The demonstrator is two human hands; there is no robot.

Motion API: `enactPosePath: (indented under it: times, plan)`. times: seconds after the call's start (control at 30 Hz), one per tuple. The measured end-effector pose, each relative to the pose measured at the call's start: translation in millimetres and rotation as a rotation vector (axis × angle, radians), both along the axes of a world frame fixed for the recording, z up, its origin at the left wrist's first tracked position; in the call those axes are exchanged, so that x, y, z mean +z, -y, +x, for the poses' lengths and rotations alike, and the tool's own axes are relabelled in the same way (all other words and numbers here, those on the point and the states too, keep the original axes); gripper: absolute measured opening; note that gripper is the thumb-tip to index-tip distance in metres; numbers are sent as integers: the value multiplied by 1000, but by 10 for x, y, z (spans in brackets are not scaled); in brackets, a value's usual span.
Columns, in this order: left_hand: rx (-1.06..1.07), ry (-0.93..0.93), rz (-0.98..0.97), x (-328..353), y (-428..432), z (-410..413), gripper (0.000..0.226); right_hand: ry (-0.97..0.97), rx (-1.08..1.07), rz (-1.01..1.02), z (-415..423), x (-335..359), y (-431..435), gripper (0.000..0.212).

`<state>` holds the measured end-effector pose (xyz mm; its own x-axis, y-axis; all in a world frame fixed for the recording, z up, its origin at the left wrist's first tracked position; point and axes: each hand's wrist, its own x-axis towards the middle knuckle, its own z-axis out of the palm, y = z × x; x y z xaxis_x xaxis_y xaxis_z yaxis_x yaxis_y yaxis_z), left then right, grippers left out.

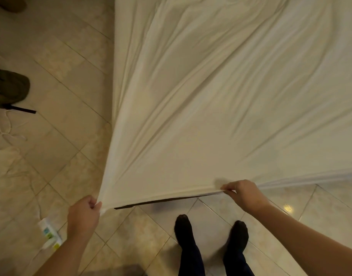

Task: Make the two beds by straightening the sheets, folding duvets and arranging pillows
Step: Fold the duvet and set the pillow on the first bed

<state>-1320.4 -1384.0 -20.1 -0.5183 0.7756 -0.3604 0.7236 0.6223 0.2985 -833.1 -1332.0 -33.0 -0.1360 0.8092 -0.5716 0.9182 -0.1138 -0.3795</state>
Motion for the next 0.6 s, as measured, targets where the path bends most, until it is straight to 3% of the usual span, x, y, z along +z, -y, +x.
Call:
enactPosePath:
  times: [0.1,0.23,0.33,0.4,0.47,0.6]
  plan:
    - [27,14,-59,-137,-27,-5,33,42,24,-30,-46,-30,-25,21]
    - [-14,28,-107,-157,-313,174,8,68,44,-34,-91,21,-109,27]
    - [-182,-86,34,-136,-485,391,47,23,-24,79,-164,0,-142,32]
    - [-369,-77,106,-108,-630,612,55,-2,-35,182,-222,-68,-195,34]
    - [-523,-39,70,-215,-759,798,57,16,-19,203,-272,-151,-272,46]
    - [-579,-44,-65,-542,-803,926,70,121,13,48,-394,-280,-403,68]
